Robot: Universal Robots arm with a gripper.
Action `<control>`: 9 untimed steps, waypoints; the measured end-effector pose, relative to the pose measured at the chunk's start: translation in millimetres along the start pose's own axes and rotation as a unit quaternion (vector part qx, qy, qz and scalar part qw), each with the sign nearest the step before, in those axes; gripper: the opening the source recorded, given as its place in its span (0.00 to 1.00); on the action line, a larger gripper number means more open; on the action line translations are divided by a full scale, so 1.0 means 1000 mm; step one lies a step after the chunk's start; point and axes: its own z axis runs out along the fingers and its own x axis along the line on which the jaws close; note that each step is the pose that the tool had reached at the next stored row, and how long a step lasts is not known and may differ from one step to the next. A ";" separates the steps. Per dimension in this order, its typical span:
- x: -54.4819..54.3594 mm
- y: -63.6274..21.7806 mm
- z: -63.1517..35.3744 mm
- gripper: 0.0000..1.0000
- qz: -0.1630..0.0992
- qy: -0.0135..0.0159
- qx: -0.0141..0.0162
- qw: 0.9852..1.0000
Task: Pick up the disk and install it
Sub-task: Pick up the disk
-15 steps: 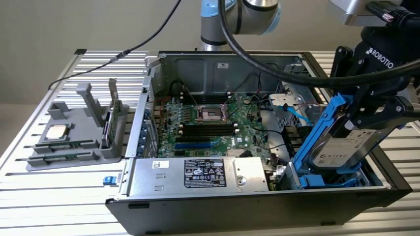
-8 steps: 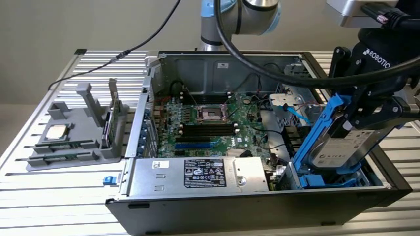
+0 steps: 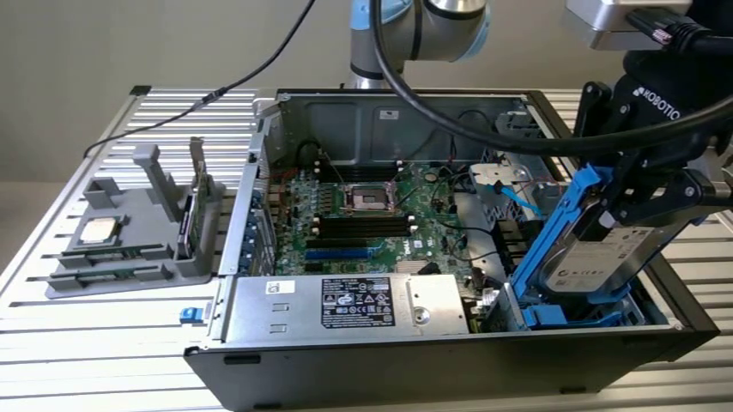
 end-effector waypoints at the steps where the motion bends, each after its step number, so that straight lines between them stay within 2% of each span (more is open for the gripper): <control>1: 0.000 0.0006 0.0001 0.33 0.000 0.000 0.001 1.000; 3: 0.000 0.0023 0.0004 0.33 0.000 0.000 0.004 1.000; 9: 0.000 0.0038 0.0009 0.33 0.000 0.000 0.004 1.000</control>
